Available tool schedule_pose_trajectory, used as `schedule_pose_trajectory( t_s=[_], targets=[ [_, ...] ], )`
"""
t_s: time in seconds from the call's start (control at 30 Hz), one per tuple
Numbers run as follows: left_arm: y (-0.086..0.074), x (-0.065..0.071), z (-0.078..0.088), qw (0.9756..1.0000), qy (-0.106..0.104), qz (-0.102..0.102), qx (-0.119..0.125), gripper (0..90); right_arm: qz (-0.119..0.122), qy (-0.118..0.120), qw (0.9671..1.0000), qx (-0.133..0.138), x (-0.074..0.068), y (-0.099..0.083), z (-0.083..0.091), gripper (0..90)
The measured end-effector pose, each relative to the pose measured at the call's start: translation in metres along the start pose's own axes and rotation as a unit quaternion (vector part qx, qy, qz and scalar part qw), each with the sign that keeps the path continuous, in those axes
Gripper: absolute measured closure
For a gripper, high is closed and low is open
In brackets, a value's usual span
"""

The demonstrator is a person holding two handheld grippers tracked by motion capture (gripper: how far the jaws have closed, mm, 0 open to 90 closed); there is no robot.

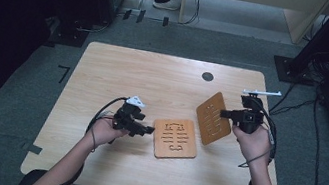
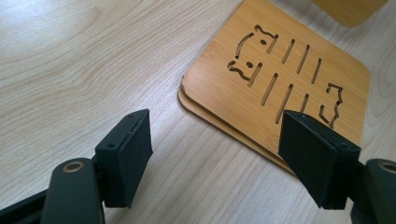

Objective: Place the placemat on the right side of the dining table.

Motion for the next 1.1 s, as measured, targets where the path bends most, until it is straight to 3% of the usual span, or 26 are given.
schedule_pose_trajectory(
  t_s=[0.53, 0.97, 1.1],
  targets=[
    [0.000, 0.002, -0.002, 1.0000, -0.002, -0.002, -0.002, 25.0, -0.028, -0.041, 0.9987, 0.012, 0.038, 0.017, 0.004, 88.1],
    [-0.001, 0.003, -0.003, 1.0000, -0.003, -0.005, -0.006, 24.9, -0.053, -0.061, 0.9966, 0.013, 0.064, 0.030, 0.001, 88.2],
    [-0.001, 0.004, -0.004, 1.0000, -0.004, -0.006, -0.006, 24.9, -0.065, -0.057, 0.9961, 0.021, 0.072, 0.037, 0.000, 88.1]
  ],
)
Point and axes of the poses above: each handheld gripper's, and its own axes: z roughly backward along the jaws, y roughly out of its top, x roughly to its right, the point moved 9 cm from there along -z, roughly forward along the jaws, and after that the axes turned 10 degrees about -y, right-handed, at the moved point
